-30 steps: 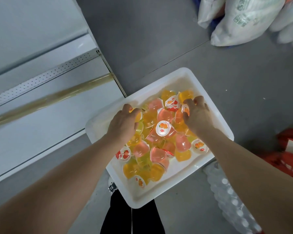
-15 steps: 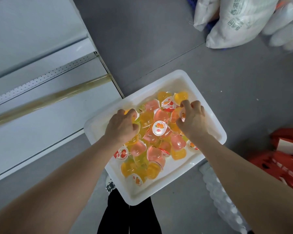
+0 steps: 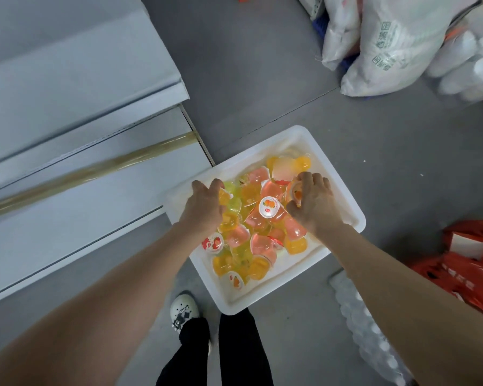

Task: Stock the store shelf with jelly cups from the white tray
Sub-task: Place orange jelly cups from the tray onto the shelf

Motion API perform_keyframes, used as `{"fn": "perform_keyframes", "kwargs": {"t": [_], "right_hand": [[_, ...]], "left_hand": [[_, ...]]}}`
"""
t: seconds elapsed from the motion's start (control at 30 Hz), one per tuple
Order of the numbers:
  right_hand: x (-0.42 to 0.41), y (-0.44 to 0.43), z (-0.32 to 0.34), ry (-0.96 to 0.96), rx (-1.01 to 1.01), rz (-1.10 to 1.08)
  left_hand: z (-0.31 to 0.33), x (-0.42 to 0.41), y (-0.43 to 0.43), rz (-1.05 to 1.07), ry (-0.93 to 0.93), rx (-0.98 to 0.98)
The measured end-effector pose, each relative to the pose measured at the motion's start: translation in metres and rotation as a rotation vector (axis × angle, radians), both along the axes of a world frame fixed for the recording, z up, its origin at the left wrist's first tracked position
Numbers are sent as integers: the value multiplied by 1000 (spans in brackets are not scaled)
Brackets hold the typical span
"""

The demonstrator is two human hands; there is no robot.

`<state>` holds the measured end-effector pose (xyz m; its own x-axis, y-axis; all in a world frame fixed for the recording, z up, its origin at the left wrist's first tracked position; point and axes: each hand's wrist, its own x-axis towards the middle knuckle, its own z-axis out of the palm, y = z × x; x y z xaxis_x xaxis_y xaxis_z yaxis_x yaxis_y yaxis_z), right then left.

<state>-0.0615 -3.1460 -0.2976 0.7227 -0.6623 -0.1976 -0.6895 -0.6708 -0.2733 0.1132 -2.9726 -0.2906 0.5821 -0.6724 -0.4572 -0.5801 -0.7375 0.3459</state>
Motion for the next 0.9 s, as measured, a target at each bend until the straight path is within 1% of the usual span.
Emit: {"fn": "perform_keyframes", "kwargs": {"t": [0.1, 0.23, 0.37, 0.5, 0.6, 0.8, 0.9], "right_hand": [[1, 8, 31, -15, -33, 55], [4, 30, 80, -62, -47, 27], [13, 62, 138, -145, -149, 26], [27, 101, 199, -277, -291, 42], [40, 127, 245, -303, -359, 94], [73, 171, 328, -413, -432, 96], [92, 190, 368, -473, -474, 131]], "left_hand": [[35, 6, 13, 7, 16, -98], [88, 10, 39, -26, 1, -227], [147, 16, 73, -57, -34, -344], [203, 27, 112, -61, -14, -485], [248, 36, 141, -47, -33, -560], [328, 61, 194, -62, -138, -736], [365, 75, 215, -61, -197, -811]]}}
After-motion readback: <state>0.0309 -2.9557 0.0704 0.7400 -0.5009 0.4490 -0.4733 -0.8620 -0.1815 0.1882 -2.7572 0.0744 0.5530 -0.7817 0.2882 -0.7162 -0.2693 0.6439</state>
